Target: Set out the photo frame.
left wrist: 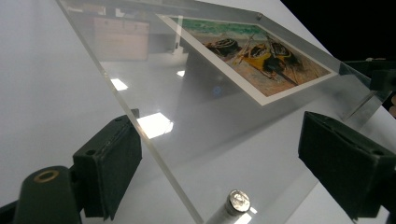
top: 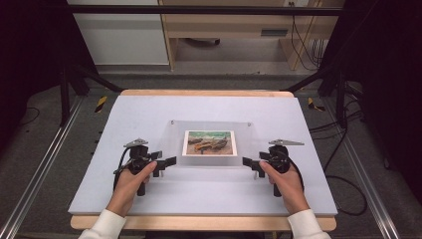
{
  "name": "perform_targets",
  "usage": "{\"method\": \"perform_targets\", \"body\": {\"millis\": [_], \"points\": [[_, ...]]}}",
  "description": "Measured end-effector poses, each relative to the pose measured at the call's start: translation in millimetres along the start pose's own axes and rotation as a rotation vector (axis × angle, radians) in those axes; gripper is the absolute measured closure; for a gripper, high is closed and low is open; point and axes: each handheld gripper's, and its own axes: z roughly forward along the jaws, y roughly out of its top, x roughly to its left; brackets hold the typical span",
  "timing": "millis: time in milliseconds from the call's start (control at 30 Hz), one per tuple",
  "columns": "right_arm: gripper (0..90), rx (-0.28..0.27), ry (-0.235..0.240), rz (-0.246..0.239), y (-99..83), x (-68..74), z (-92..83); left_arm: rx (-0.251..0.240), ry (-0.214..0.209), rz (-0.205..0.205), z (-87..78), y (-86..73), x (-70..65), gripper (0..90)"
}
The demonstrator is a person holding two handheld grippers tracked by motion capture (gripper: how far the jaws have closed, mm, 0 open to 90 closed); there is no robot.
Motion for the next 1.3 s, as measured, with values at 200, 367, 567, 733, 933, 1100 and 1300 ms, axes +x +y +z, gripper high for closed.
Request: {"method": "perform_targets", "body": {"millis": [200,367,567,733,933,1100,1300], "points": [[15.5,0.019,0.065,0.055,-1.6,-4.1,2.1,-0.007,-0.011,0.001,1.7,0.3,3.0,13.4],[16.3,0.023,0.051,0.05,-0.4,-2.6,2.4,0.002,-0.018,0.003,0.5,2.0,5.6,17.2],[18.2,0.028,0.035,0.041,2.2,0.4,1.4,0.015,0.009,0.007,-2.0,6.5,3.1,19.7],[25.3,-0.014,0.001,0.004,8.9,0.4,-4.2,-0.015,0.042,0.045,-2.4,15.5,-1.3,25.8],[27.7,-0.05,-0.036,-0.036,28.6,-4.8,-1.3,-0.053,0.091,0.091,3.1,39.2,-3.0,30.4],[31.9,-0.069,-0.081,-0.101,42.4,-3.8,6.2,-0.109,0.162,0.145,5.2,51.8,0.6,37.2],[33.9,-0.053,-0.116,-0.164,36.5,-0.5,15.5,-0.128,0.182,0.148,4.9,47.4,6.1,41.9]]}}
